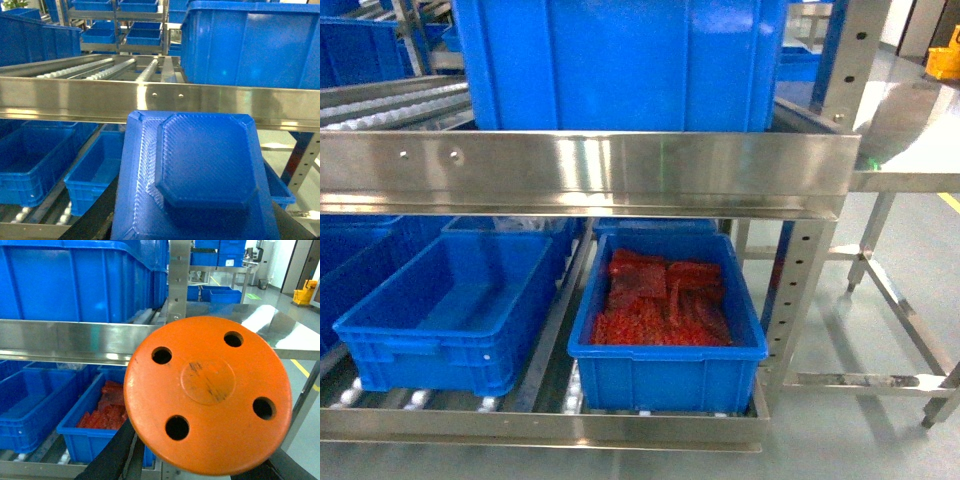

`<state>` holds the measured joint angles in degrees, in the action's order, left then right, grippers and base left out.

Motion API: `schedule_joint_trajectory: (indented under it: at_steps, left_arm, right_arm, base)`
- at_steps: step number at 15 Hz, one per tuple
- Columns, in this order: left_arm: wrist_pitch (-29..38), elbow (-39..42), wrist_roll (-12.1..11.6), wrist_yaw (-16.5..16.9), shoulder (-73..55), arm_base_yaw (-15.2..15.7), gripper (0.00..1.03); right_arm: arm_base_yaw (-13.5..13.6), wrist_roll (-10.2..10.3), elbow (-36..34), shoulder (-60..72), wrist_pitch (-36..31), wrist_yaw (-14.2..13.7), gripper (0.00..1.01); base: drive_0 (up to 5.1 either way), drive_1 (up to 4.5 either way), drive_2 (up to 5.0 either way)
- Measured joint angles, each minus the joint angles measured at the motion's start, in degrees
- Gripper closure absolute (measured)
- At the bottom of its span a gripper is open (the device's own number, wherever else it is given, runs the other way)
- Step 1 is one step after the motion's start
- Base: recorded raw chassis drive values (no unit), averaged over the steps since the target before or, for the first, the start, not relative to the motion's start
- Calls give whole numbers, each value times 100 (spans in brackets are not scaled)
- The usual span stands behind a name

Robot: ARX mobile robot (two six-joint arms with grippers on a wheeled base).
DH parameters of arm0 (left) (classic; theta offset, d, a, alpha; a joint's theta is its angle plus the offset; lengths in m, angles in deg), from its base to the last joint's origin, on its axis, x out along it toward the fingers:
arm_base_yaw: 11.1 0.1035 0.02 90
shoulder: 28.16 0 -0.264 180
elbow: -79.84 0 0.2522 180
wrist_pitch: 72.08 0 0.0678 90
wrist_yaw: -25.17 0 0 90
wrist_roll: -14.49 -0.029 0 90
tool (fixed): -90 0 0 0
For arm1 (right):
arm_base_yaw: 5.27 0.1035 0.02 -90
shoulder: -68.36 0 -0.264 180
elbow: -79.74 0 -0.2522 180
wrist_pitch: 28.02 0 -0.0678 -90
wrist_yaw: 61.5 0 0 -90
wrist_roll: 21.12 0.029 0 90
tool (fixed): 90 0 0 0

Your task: Sort blue parts and orange caps into right shelf containers

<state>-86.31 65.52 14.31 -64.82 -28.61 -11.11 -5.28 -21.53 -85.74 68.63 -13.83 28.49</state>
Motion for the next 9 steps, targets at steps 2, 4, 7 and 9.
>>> schedule_joint_trajectory:
  at_steps: [2,4,7,9]
  left_arm:
    - [7,0,0,-4,0,0,59]
    - [11,0,0,-2,0,0,59]
    - [11,0,0,0,0,0,59]
    - [11,0,0,-2,0,0,59]
  right_arm:
    - [0,0,0,0,-2,0,60]
    - [0,0,0,0,-4,0,60]
    - [0,0,0,0,2,2,60]
    - [0,0,0,0,-15,2,60]
  base:
    - [-497,192,282]
    - [-504,232,232]
    - [-503,233,233]
    - [-501,235,235]
